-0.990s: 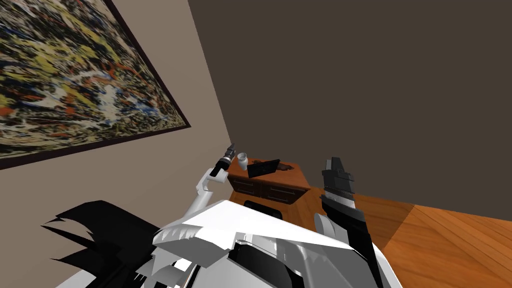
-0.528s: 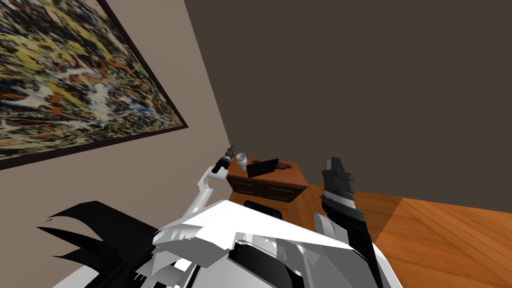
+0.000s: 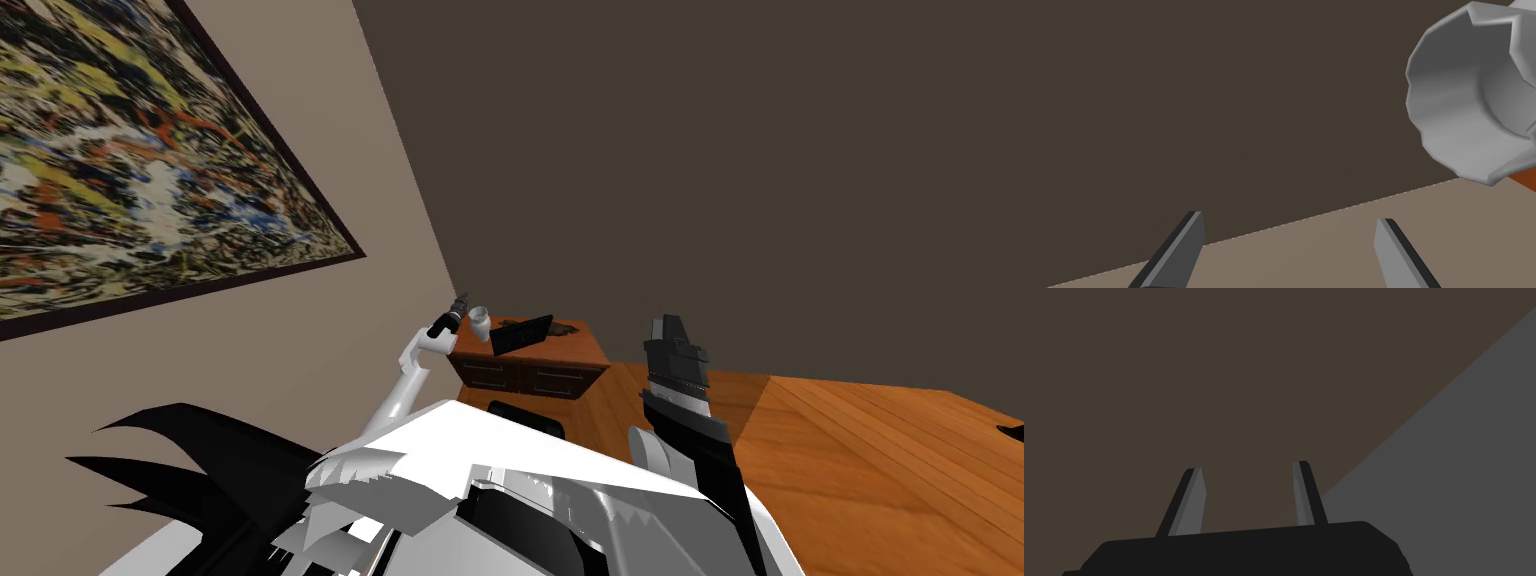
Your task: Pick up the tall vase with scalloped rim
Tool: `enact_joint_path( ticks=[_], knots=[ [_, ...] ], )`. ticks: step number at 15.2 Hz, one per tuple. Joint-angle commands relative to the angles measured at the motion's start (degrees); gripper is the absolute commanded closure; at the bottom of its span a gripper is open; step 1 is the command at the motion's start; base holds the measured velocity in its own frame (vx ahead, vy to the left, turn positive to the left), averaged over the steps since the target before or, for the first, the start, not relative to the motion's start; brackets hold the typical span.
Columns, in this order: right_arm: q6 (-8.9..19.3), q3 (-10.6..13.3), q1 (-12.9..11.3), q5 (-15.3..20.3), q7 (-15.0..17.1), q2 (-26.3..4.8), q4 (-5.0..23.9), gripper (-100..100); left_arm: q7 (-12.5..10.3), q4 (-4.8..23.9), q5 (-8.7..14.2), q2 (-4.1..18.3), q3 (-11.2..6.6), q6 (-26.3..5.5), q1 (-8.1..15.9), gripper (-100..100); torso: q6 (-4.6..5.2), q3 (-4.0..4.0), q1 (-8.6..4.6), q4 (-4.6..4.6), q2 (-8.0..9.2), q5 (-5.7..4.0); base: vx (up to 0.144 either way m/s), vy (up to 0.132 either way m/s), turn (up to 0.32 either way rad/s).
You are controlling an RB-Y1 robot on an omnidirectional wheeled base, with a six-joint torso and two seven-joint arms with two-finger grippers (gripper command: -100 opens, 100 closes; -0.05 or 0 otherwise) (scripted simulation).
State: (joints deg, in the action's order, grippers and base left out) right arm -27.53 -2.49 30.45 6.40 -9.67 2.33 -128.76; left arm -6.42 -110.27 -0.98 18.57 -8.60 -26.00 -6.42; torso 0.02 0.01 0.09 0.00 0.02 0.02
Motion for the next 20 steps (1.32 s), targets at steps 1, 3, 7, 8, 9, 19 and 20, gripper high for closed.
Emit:
enact_joint_path(
  ticks=[1,3,7,8,9,19,20],
  knots=[
    [0.0,0.0,0.0,0.0,0.0,0.0,0.0,0,-0.12,0.81,-0.02,0.16,-0.14,-2.62,0.61,-100,0.0,0.0,0.0,0.0,0.0,0.0,-0.013,0.017,-0.067],
    [0.0,0.0,0.0,0.0,0.0,0.0,0.0,0,-0.44,2.41,0.0,0.67,-0.61,-5.06,2.1,-100,0.01,0.0,0.0,0.0,0.0,0.0,-0.02,0.017,-0.156],
    [0.0,0.0,0.0,0.0,0.0,0.0,0.0,0,-0.77,4.01,0.01,1.17,-1.07,-9.51,3.6,-100,0.01,0.0,-0.02,0.0,0.0,0.0,-0.015,0.013,-0.078],
    [0.0,0.0,0.0,0.0,0.0,0.0,0.0,0,-0.77,4.01,0.01,1.17,-1.07,-10.79,3.6,-100,0.0,0.0,-0.01,0.0,0.0,0.0,-0.014,0.015,-0.07],
    [0.0,0.0,0.0,0.0,0.0,0.0,0.0,0,-0.77,4.01,0.01,1.17,-1.07,-10.92,3.6,-100,-0.02,0.0,-0.01,0.0,0.0,0.0,-0.008,0.011,0.006],
    [0.0,0.0,0.0,0.0,0.0,0.0,0.0,0,-1.73,8.75,0.06,2.5,-2.45,-22.65,8.05,-100,-0.01,0.0,0.0,0.0,0.0,0.0,-0.015,0.014,-0.101],
    [0.0,0.0,0.01,0.0,0.0,0.0,0.0,0,-1.73,8.75,0.06,2.5,-2.45,-23.2,8.05,-100,-0.03,0.0,0.0,0.0,0.0,0.0,-0.007,0.011,0.015]
  ],
)
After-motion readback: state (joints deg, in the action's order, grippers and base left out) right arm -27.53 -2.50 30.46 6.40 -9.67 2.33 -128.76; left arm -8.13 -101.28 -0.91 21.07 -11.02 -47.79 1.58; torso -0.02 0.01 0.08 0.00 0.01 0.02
